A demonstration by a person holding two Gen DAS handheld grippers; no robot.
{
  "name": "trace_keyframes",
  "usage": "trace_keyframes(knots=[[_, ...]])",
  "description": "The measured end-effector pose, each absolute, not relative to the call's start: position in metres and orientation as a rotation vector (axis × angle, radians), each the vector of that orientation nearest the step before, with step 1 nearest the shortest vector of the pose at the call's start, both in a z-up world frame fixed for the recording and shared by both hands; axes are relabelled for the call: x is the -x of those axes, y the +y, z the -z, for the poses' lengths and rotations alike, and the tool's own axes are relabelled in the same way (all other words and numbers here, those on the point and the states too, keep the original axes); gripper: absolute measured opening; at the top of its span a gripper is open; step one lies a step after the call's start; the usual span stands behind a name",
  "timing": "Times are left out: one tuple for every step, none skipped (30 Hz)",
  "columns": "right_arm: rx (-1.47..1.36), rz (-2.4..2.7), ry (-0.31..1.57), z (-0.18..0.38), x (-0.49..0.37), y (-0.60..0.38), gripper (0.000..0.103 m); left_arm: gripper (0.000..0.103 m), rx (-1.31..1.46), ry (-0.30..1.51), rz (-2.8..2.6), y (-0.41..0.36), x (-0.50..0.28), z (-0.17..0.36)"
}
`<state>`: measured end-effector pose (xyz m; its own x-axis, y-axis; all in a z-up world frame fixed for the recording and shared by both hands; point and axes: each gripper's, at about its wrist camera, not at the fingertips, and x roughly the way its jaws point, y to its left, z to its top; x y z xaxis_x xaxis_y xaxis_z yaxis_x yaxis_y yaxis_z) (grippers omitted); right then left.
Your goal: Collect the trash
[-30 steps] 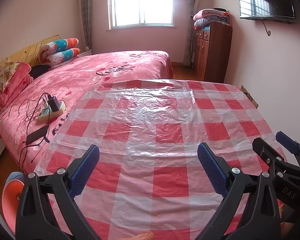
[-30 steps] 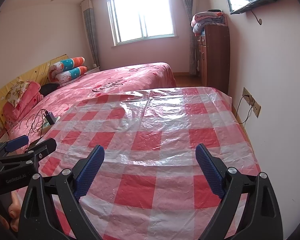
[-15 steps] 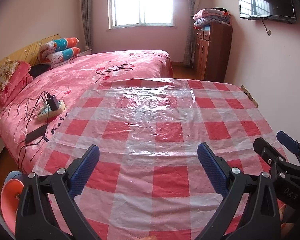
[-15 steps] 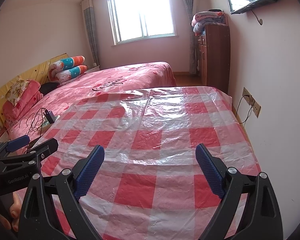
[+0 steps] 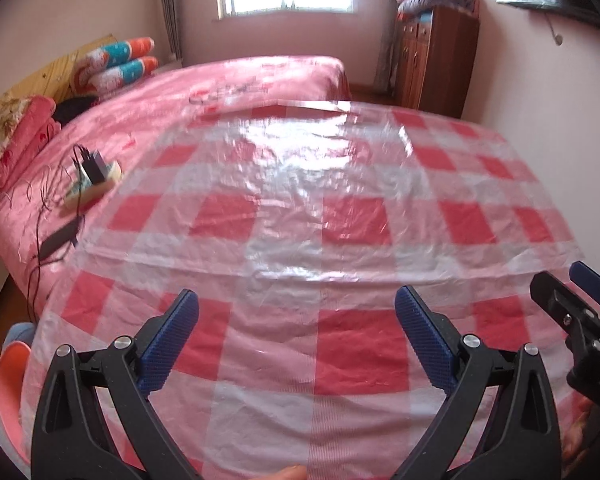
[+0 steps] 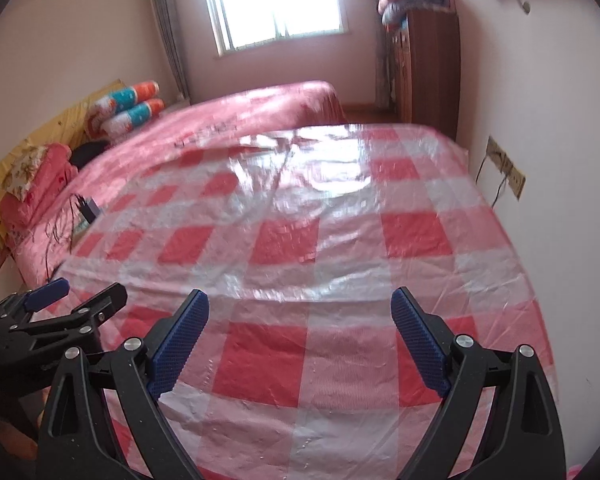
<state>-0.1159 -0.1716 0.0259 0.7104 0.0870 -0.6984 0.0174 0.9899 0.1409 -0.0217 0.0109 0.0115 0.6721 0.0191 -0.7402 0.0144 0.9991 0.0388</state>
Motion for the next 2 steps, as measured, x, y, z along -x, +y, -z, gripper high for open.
trace_keyframes(knots=[[-0.132,-0.027,0.808,-0.0212,0.1122,-0.1703,0.091,0.099,-0.046,0.845,-0.009,0.0107,0.0191,-0.0079],[-0.125,-0.02,0.829,-0.0175,0.1095,-0.169,0.091,0.099,-0.047,0.855,-0.014,0.0103,0.0167,-0.0049]])
